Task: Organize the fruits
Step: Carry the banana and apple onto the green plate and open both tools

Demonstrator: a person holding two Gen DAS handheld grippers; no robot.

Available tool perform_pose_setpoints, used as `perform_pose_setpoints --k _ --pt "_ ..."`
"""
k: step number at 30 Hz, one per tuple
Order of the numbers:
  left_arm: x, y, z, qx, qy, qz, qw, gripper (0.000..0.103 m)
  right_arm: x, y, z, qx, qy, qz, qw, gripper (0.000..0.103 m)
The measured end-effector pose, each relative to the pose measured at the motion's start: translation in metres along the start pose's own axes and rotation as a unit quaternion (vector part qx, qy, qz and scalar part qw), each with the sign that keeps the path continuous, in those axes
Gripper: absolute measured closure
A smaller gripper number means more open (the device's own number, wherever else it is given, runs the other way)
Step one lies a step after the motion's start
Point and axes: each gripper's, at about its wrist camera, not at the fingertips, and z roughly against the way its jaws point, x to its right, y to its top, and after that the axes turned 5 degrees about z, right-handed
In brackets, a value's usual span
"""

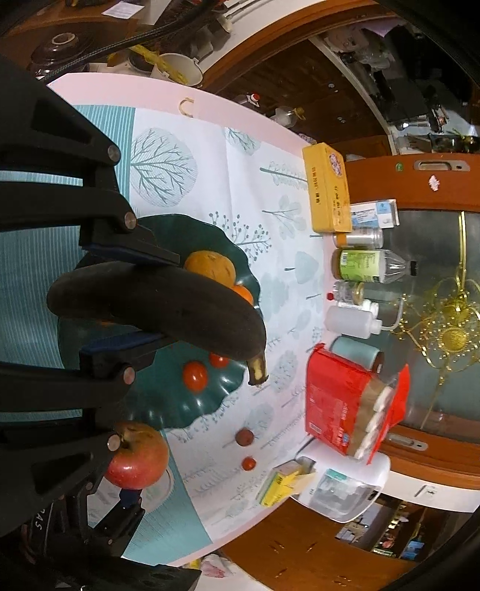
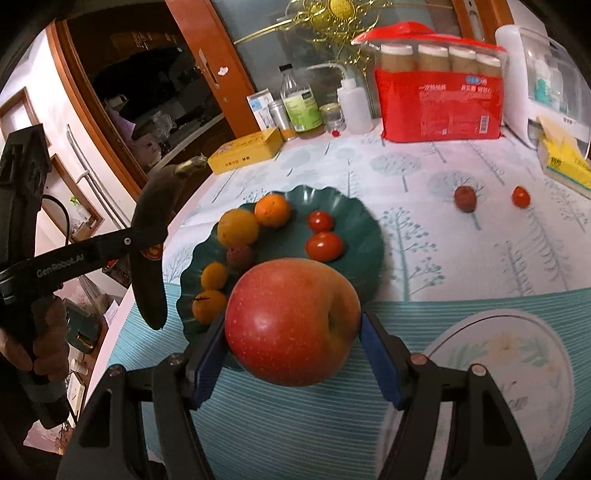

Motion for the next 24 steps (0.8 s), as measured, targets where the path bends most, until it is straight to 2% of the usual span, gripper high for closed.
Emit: perform_pose_setpoints --k 15,21,24 --pt "0.003 0.009 -0.045 -0.031 -0.031 -0.037 0.9984 0.071 -0.009 0.003 -0.035 -0.023 -0.025 -0.01 0.999 0.033" --pt "0.004 0.01 -0.056 -0.043 -0.039 -0.032 0.9978 0.07 -0.011 0.005 -0.04 -0.031 -0.033 -0.006 0.999 0.033" --pt "0.004 0.009 -0.055 -0.04 -0.042 -0.027 0.998 0.067 -0.013 0.006 -0.041 -0.03 -0.038 -0.002 0.999 0.033"
